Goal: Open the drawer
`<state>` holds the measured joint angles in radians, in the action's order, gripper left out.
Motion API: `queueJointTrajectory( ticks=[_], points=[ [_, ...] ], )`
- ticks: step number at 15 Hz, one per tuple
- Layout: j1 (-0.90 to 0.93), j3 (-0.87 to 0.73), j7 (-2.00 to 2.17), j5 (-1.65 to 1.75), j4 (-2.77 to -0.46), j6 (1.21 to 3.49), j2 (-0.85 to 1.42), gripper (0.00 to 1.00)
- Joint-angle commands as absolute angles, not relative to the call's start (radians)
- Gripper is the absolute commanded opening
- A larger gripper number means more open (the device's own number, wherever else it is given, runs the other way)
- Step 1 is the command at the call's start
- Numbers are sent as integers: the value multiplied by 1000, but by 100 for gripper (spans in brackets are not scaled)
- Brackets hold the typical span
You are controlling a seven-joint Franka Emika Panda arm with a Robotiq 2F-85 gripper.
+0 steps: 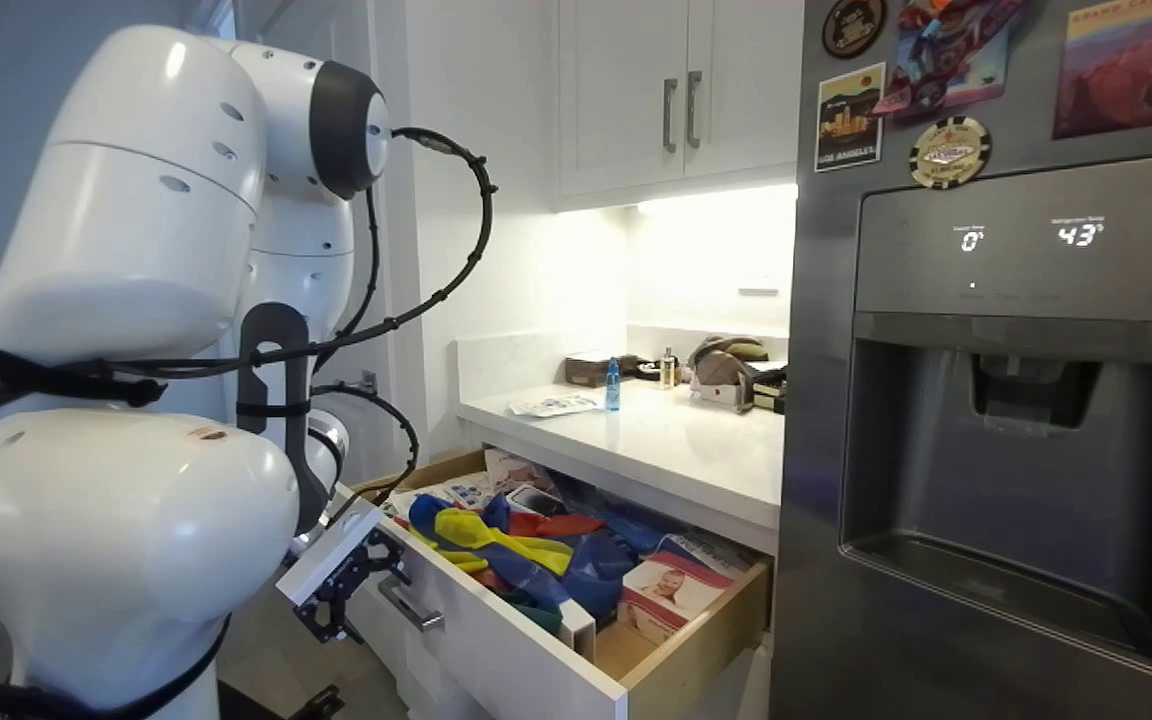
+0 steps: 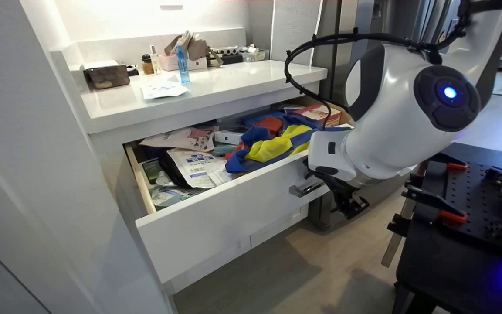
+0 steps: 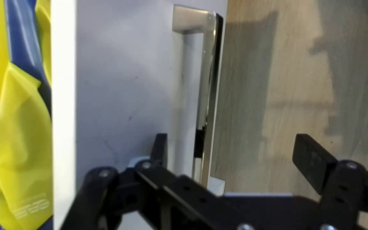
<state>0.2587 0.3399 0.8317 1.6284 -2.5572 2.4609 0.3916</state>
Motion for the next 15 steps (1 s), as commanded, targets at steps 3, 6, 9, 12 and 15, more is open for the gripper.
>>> queueJointTrajectory(
  ticks=[3,6,9,12,15],
  points=[
    [260,339,829,1625,-2557,2461,390,100],
    [259,338,828,1616,-2559,2461,389,100],
    [255,343,723,1483,-2570,2473,307,100],
    [232,356,594,1364,-2560,2560,206,100],
    [249,357,465,1202,-2526,2592,133,100]
  ],
)
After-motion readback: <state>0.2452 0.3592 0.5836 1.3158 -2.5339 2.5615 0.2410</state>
